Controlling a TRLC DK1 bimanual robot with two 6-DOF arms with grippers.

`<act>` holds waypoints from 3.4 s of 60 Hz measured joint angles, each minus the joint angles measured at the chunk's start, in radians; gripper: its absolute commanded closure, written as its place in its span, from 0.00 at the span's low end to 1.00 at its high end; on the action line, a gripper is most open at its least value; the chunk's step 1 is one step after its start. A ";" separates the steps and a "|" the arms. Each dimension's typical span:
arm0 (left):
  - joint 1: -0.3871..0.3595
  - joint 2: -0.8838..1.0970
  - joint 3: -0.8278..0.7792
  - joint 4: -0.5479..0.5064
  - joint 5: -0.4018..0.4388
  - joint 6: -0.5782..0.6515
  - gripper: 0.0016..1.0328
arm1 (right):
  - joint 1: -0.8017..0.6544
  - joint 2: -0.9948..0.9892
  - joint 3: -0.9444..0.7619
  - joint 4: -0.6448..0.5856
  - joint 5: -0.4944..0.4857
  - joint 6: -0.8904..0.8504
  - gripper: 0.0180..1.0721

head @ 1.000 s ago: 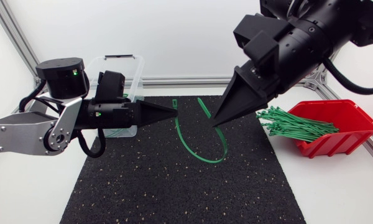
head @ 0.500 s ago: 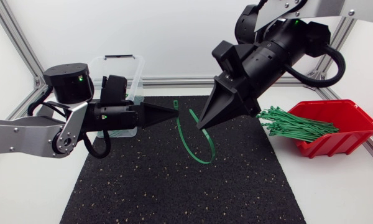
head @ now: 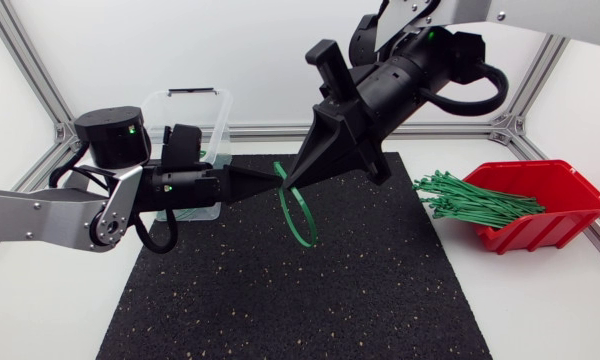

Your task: Take a green cable tie from the red box, thread the tail through the head to close it, then place it in the transparent bin on the left.

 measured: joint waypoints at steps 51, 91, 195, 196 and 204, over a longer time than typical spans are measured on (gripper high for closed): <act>0.003 0.029 0.005 0.082 0.000 -0.060 0.97 | 0.006 0.058 0.008 0.096 -0.082 0.269 0.95; 0.003 0.019 -0.002 0.108 -0.027 -0.075 0.97 | -0.070 0.053 -0.101 0.291 -0.162 0.338 0.95; -0.007 -0.009 -0.016 0.131 -0.049 -0.083 0.97 | -0.064 -0.019 -0.194 0.521 -0.162 0.467 0.95; -0.007 -0.009 -0.018 0.131 -0.049 -0.084 0.97 | -0.064 -0.019 -0.195 0.523 -0.162 0.467 0.95; -0.013 -0.025 -0.028 0.130 -0.051 -0.089 0.97 | -0.064 -0.027 -0.197 0.530 -0.162 0.475 0.95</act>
